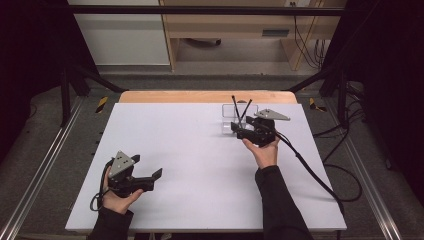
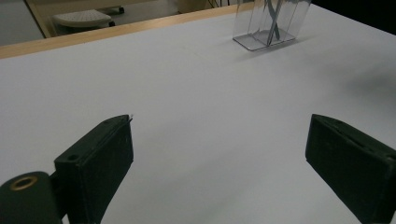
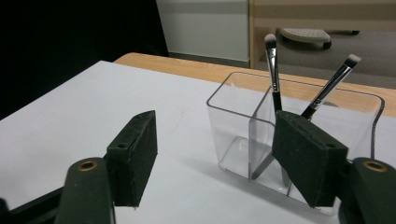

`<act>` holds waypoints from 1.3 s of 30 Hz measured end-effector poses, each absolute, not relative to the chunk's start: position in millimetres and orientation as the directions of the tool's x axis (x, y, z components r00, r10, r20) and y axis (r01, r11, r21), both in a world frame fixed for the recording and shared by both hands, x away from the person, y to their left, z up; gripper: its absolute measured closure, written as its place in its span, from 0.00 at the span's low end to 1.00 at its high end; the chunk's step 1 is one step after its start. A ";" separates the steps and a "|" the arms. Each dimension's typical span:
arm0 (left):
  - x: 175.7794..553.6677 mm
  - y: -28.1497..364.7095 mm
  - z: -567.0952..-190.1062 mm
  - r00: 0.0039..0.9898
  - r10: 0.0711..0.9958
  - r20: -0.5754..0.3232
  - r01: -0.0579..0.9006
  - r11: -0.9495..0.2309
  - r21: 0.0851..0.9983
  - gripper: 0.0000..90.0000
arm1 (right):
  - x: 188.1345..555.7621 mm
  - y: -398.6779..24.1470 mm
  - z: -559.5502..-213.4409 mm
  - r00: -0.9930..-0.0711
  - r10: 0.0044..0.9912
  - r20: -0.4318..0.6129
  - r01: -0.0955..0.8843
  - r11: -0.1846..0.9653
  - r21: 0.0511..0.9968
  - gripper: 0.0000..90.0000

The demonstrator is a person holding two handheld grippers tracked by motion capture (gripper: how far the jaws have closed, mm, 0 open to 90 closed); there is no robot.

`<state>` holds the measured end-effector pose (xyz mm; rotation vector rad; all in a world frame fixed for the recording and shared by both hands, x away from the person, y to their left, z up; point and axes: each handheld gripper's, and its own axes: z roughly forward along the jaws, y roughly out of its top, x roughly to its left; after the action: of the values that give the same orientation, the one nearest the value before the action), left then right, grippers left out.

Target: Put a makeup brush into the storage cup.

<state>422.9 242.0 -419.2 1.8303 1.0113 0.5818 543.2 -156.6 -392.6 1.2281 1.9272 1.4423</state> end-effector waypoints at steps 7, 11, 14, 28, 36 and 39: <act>422.8 241.6 -419.3 0.548 0.836 -0.028 0.392 -0.228 0.891 0.07 | 522.7 -156.7 -389.7 -0.548 0.826 0.136 0.369 0.093 0.925 0.24; 422.7 241.6 -419.3 0.547 0.836 -0.028 0.392 -0.227 0.892 0.07 | 511.6 -157.3 -390.0 -0.572 0.809 0.136 0.358 0.097 0.929 0.21; 422.8 241.8 -419.5 0.547 0.837 -0.027 0.392 -0.227 0.892 0.07 | 503.7 -160.2 -389.8 -0.581 0.801 0.143 0.349 0.087 0.933 0.18; 422.8 241.9 -420.4 0.547 0.836 -0.024 0.394 -0.232 0.889 0.07 | 473.3 -174.6 -390.6 -0.615 0.774 0.150 0.341 0.090 0.936 0.07; 422.5 240.9 -421.2 0.552 0.834 -0.021 0.392 -0.237 0.889 0.07 | 459.9 -184.7 -397.3 -0.624 0.768 0.144 0.338 0.099 0.936 0.05; 422.7 241.1 -421.7 0.550 0.835 -0.022 0.394 -0.237 0.888 0.07 | 455.1 -189.9 -401.1 -0.620 0.771 0.144 0.339 0.097 0.936 0.05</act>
<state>422.7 241.1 -421.7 1.8425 1.0078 0.5862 455.1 -189.9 -401.1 1.0881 1.9988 1.5340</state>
